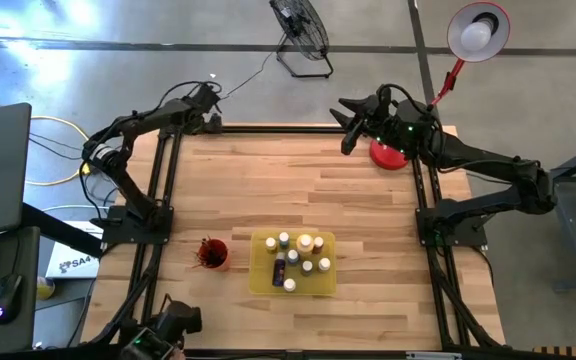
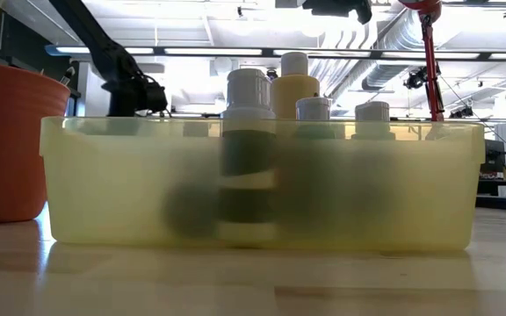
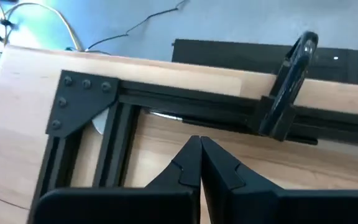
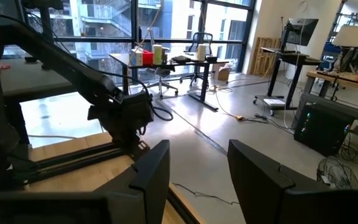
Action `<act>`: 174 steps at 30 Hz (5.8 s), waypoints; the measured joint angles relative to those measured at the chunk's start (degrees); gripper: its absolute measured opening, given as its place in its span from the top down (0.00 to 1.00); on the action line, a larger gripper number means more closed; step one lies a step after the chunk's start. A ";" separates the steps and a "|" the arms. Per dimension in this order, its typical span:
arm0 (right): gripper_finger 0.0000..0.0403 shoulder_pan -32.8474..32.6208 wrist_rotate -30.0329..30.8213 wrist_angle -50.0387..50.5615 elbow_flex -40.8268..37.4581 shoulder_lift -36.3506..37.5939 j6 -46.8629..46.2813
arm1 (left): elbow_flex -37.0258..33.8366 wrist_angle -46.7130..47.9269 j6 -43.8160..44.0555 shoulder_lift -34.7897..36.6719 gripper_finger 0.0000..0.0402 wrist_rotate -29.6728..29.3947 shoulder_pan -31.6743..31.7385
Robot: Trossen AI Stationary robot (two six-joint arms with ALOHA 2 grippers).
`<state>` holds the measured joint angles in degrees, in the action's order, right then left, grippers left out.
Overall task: Pick & Place Paint Supplies
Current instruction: Put the silver paint brush into the orange cup
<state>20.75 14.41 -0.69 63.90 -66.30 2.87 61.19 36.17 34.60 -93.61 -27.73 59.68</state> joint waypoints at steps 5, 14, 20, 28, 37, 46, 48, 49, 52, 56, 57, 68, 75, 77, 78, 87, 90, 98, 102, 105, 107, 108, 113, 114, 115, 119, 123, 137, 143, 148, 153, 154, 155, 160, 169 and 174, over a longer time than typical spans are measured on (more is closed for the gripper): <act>0.62 -0.02 -0.01 0.02 0.02 0.00 0.00 | -0.01 -0.33 0.36 -1.52 1.00 3.33 -0.07; 0.62 0.00 -0.02 0.04 0.02 0.00 0.37 | -0.07 -0.41 0.09 -3.81 1.00 13.73 0.70; 0.62 0.00 -0.02 0.04 0.00 0.00 0.37 | -0.07 -3.58 -5.96 -3.73 1.00 21.05 0.70; 0.62 0.00 -0.02 0.20 0.02 -0.01 0.39 | -0.07 -9.92 -9.30 -3.71 1.00 29.59 1.71; 0.62 0.65 -0.06 0.48 0.01 -0.02 0.57 | -0.07 -15.86 -1.96 -3.71 1.00 28.22 2.56; 0.62 2.32 0.00 0.31 0.02 0.00 0.42 | -0.07 -17.95 -2.31 -3.67 1.00 21.66 -2.20; 0.62 2.32 0.15 0.26 0.01 -0.01 0.42 | -0.07 -19.37 -4.48 -3.67 1.00 17.85 -4.45; 0.62 2.32 0.15 0.26 0.01 -0.01 0.42 | -0.07 -20.30 -6.19 -3.67 1.00 16.10 -5.34; 0.62 2.28 0.13 0.26 0.02 0.00 0.42 | -0.07 -23.30 -13.39 -3.67 1.00 15.03 -6.66; 0.62 2.30 0.15 0.26 0.00 0.00 -0.03 | -0.05 -24.01 -17.99 -3.67 1.00 15.37 -5.83; 0.62 2.30 0.15 0.27 0.01 -0.01 -0.16 | -0.05 -24.06 -18.97 -3.67 1.00 15.40 -5.37; 0.62 2.28 0.11 0.44 0.01 -0.02 -0.21 | -0.05 -24.05 -29.92 -3.65 1.00 10.95 -5.33; 0.62 2.23 3.89 -0.88 0.00 -0.02 -0.30 | -0.05 -24.14 -32.82 -3.63 1.00 10.75 -5.32; 0.62 2.28 6.46 -1.36 0.00 -0.02 -1.98 | -0.05 -25.12 -32.94 -3.63 1.00 10.44 -4.33; 0.62 2.30 7.27 -1.33 0.00 -0.02 -3.33 | -0.05 -25.95 -33.05 -3.63 1.00 10.98 -3.45; 0.64 2.63 7.96 -1.19 0.01 -0.57 -5.82 | -0.05 -29.65 -32.87 -3.65 1.00 20.23 7.04; 0.67 2.63 7.87 -1.29 0.00 -0.70 -5.68 | -0.05 -26.36 -32.07 -3.67 1.00 21.22 9.45; 0.73 2.61 6.40 -1.27 0.01 -0.72 -5.60 | 3.80 -18.31 -26.16 -4.05 1.00 22.47 11.16; 0.73 2.61 6.34 -1.27 0.00 -0.72 -5.53 | 7.57 -10.50 -23.75 -4.22 1.00 22.43 11.19; 0.73 2.61 6.25 -1.23 0.02 -0.72 -5.60 | 9.60 -5.21 -23.23 -4.19 1.00 22.27 11.21; 0.73 2.61 5.98 -1.22 0.02 -0.72 -5.60 | 9.84 -2.67 -23.79 -4.20 1.00 22.47 11.19; 0.73 2.61 5.66 -1.22 0.02 -0.72 -5.62 | 9.88 -2.58 -23.83 -4.22 1.00 22.59 11.19; 0.73 2.61 3.05 -1.17 0.00 -0.72 -5.64 | 10.01 -2.15 -24.52 -4.22 1.00 20.92 10.05; 0.73 2.57 2.97 -1.16 0.01 -0.72 -5.64 | 10.01 -2.21 -24.20 -4.22 1.00 20.64 9.65; 0.73 2.47 2.97 -1.15 0.02 -0.72 -5.64 | 10.01 -2.10 -23.53 -4.22 1.00 20.39 9.26; 0.73 2.47 2.97 -1.03 0.00 -0.72 -5.64 | 9.94 -1.10 -19.19 -5.66 1.00 20.36 7.09; 0.73 2.50 2.97 -0.75 0.01 -0.72 -5.28 | 9.92 -1.26 -17.43 -7.47 1.00 18.91 3.80; 0.73 2.50 2.96 0.50 0.00 -0.72 -4.21 | 2.91 -1.72 -10.75 -7.78 1.00 10.46 -4.20; 0.73 2.67 2.97 0.50 0.00 -0.72 -4.07 | -1.97 -10.69 -10.19 -7.78 1.00 14.13 -2.95; 0.73 2.65 2.95 0.48 0.00 -0.72 -3.89 | -2.49 -9.29 -8.69 -7.76 1.00 15.81 1.62; 0.73 2.67 2.95 0.46 0.02 -0.72 -3.91 | -2.58 -6.40 -6.84 -7.47 1.00 18.62 6.66; 0.73 2.65 2.95 0.48 0.01 -0.72 -3.91 | -2.60 -6.40 -6.46 -7.38 1.00 18.59 7.31; 0.73 2.65 2.95 0.48 0.02 -0.72 -3.91 | -2.63 -6.43 -5.96 -7.29 1.00 18.52 7.93; 0.73 2.67 2.97 0.46 0.01 -0.72 -3.89 | -2.89 -5.52 -4.76 -6.89 1.00 9.08 8.47; 0.73 2.65 2.97 0.46 0.02 -0.72 -3.89 | -2.84 -6.50 -4.28 -6.69 1.00 0.91 8.37; 0.73 2.67 2.97 0.46 0.01 -0.72 -3.89 | -2.82 -6.62 -4.28 -7.08 1.00 1.09 9.26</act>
<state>23.42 17.39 -0.23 63.91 -67.02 -1.02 58.37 29.55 30.33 -100.68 -26.63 68.94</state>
